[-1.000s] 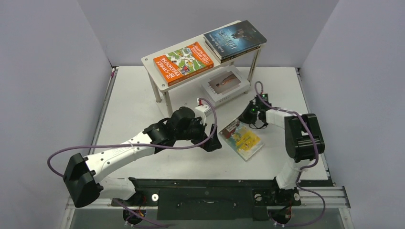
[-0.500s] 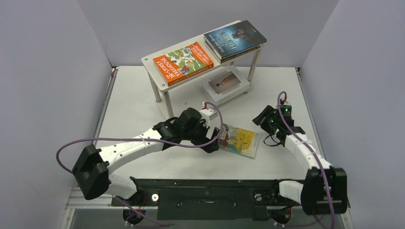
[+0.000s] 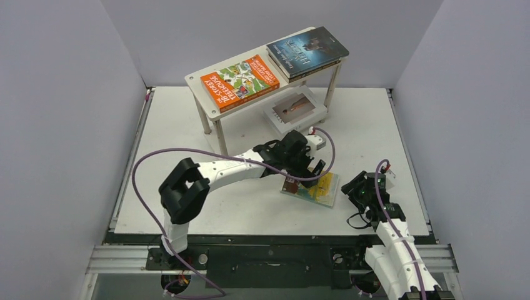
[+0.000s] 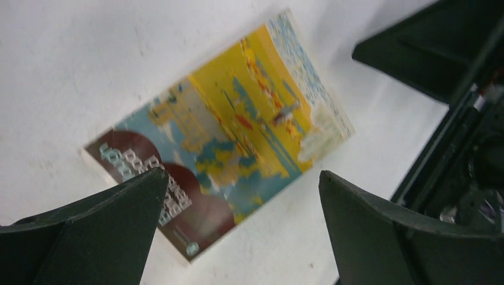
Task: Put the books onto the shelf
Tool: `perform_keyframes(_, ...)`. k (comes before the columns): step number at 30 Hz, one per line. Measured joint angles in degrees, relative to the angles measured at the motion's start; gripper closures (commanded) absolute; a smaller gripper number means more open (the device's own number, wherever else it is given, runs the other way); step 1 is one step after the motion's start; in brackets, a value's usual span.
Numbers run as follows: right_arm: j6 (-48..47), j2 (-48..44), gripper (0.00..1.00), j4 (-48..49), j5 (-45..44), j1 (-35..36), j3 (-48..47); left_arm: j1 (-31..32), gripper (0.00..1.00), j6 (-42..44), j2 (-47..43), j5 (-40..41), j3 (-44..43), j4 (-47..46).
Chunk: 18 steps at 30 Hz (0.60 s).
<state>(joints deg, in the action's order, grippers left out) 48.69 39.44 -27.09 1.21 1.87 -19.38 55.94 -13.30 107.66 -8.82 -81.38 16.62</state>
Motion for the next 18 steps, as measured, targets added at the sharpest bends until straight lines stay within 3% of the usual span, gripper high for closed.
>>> perform_keyframes(8,2.21,-1.44,0.47,-1.55,-0.13,-0.02,0.44,0.0,0.0,5.73,13.92,1.33,-15.67,1.18)
perform_keyframes(18,3.67,-5.27,0.47,-4.5,1.66,-0.02,1.7,-0.39,0.06,8.52,23.54,-0.74,-22.67,6.23)
